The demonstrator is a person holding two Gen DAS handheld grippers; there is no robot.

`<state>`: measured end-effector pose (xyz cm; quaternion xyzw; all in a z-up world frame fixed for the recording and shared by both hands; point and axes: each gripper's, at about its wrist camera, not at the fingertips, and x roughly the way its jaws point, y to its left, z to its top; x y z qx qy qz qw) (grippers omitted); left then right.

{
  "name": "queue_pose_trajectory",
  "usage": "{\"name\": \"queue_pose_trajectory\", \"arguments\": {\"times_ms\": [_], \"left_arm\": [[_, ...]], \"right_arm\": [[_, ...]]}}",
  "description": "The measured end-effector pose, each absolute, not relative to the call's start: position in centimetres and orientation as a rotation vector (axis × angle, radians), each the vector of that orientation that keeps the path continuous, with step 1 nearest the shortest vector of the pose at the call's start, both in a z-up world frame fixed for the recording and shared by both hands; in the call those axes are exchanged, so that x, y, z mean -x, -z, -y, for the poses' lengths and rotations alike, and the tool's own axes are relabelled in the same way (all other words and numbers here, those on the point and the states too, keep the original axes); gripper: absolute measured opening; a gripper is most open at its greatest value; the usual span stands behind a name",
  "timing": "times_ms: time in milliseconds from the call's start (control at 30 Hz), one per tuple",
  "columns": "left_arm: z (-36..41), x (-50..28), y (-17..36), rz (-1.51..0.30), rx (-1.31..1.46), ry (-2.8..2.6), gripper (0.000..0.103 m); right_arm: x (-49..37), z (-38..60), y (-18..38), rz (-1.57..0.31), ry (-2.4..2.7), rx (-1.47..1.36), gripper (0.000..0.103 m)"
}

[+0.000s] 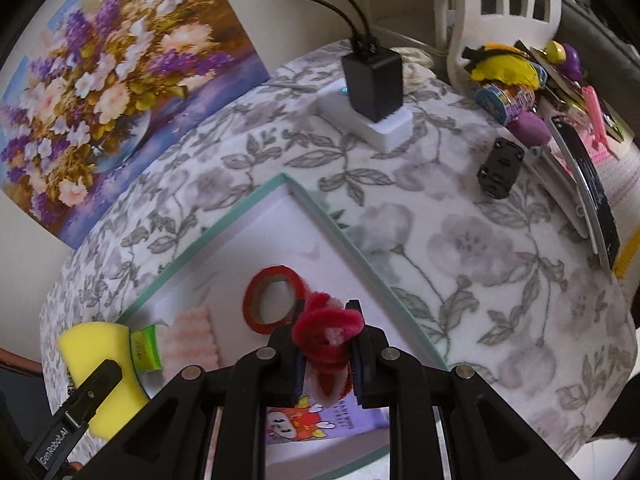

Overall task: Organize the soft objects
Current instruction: 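Place the sponge in the tray with the left tool while the right tool carries the hair tie over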

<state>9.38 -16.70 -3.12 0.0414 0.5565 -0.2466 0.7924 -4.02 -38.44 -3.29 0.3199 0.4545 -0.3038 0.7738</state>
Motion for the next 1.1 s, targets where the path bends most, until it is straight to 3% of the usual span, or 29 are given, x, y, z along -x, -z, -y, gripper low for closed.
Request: {"name": "queue_pose_trajectory", "arguments": {"times_ms": [500,600,667,867,900,933,967,1033,1100], "left_arm": [[18.2,-8.6,3.1,-1.185,-0.07,0.621,0.063],[18.8,-8.5,3.1,-1.18,-0.056,0.655,0.071],[19.1,-8.4,3.1,-1.17,-0.043,0.671,0.085],[18.8,-8.5,2.4,-1.133,-0.031,0.661,0.094],[18.6,-8.7,2.4,-1.13,-0.032,0.644,0.094],[18.4,-8.9,2.4,-1.13,-0.029,0.633,0.095],[18.1,-9.0,2.4,-1.129,-0.027,0.619,0.097],[17.7,-9.4,2.4,-1.127,-0.025,0.593,0.099],[17.2,-9.7,2.4,-1.122,-0.021,0.568,0.1]], "right_arm": [[3.5,37.9,3.6,-1.011,0.625,-0.689,0.019],[3.5,37.8,3.6,-1.015,0.619,-0.685,0.02],[3.4,37.8,3.6,-1.018,0.613,-0.684,0.021],[3.3,37.6,3.2,-1.017,0.6,-0.681,0.022],[3.2,37.6,3.2,-1.019,0.599,-0.681,0.024],[3.2,37.5,3.2,-1.018,0.597,-0.679,0.032],[3.2,37.5,3.2,-1.018,0.597,-0.677,0.048],[3.1,37.5,3.1,-1.017,0.593,-0.673,0.067],[3.2,37.5,3.1,-1.016,0.594,-0.666,0.069]]}}
